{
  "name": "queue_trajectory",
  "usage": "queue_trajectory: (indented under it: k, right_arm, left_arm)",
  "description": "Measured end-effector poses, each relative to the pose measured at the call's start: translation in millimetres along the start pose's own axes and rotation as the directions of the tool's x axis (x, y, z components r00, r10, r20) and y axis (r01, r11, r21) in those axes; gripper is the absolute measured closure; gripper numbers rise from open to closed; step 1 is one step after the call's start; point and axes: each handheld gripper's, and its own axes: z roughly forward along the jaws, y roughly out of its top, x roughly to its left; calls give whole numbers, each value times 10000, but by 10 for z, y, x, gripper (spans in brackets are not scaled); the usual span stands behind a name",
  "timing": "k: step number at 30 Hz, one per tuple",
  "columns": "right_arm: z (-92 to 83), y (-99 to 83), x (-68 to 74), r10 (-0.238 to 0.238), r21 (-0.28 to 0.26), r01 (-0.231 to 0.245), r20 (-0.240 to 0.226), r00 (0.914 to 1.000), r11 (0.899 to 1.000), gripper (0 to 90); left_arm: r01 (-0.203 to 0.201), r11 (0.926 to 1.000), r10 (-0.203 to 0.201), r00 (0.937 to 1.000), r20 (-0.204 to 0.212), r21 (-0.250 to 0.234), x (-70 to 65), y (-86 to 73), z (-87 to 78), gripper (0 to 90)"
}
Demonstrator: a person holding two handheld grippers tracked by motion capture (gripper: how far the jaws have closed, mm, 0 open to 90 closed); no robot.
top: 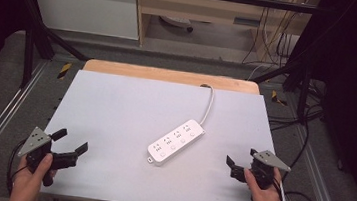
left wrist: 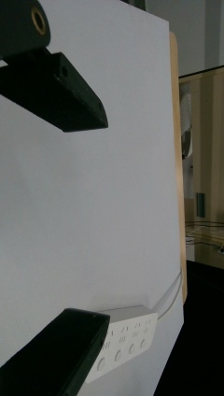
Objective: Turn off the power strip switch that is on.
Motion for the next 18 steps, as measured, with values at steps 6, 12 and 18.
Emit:
queue_trajectory:
  k: [6,12,18]
  right_arm:
    - [-10,6,-13,79,35,-79,7,10000,10000,49]
    - [-11,14,-16,195,53,-196,31,9998,9998,43]
    - [-37,32,-17,310,-33,-310,-3,9995,9995,38]
  left_arm:
    - [-12,10000,12,10000,24,67,-2,-2,8,59]
    - [5,10000,-6,10000,39,80,-5,-6,13,59]
    - [-2,10000,1,10000,60,98,-7,-7,15,59]
